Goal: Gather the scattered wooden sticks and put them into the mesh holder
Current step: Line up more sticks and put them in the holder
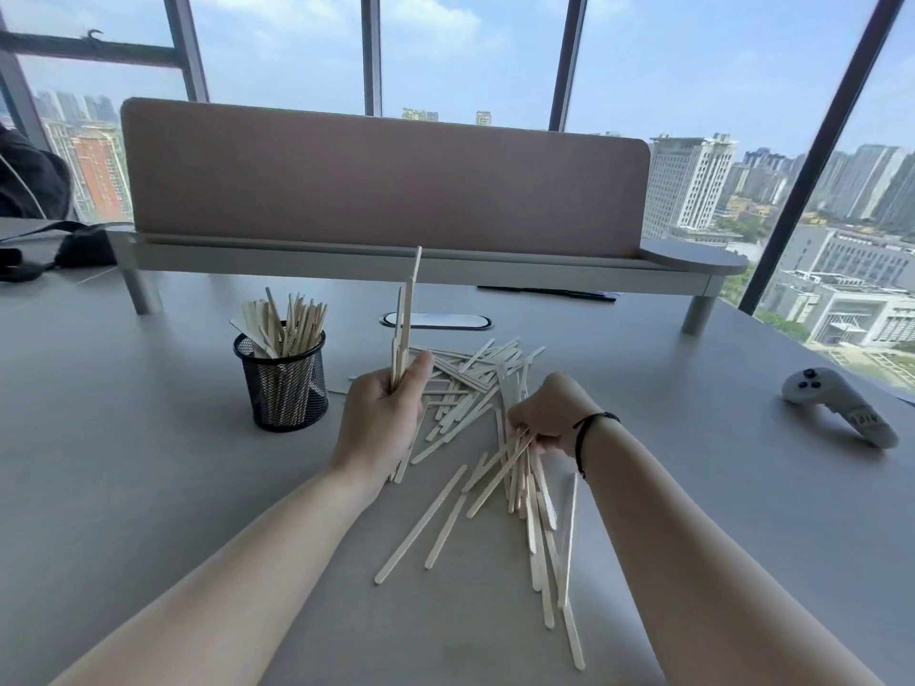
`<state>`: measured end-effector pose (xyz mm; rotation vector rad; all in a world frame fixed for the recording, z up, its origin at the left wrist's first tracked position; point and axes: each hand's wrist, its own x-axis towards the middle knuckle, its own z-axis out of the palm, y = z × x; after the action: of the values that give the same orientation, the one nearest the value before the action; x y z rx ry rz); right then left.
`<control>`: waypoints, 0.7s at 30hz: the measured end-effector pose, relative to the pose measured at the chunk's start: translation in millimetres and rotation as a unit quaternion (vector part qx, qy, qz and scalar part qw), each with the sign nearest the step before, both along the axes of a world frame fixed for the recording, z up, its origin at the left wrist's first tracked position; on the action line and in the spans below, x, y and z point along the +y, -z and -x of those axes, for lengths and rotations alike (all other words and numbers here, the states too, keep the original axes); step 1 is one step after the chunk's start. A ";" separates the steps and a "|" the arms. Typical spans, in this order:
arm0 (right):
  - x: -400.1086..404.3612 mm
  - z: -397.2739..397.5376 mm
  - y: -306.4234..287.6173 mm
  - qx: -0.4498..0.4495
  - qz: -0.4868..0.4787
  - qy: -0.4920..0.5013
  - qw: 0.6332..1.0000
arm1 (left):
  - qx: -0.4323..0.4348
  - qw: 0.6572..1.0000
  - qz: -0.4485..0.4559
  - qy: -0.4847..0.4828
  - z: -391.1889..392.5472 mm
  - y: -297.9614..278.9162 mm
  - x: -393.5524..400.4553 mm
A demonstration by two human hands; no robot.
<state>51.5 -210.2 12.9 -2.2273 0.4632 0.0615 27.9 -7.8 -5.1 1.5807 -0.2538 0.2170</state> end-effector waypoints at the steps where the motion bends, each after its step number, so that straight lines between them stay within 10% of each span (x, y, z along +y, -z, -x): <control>1: -2.4 1.0 1.9 -0.006 -0.034 0.010 0.999 | 0.000 1.000 0.001 0.000 -0.4 0.2 0.2; 21: 4.9 14.9 5.7 -0.139 -0.482 0.124 0.856 | 0.018 1.000 0.006 0.014 3.6 -1.0 -4.6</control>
<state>36.7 -205.3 7.2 -1.1501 0.4221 -0.1389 24.3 -12.4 -4.1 1.5669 -0.2466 0.1670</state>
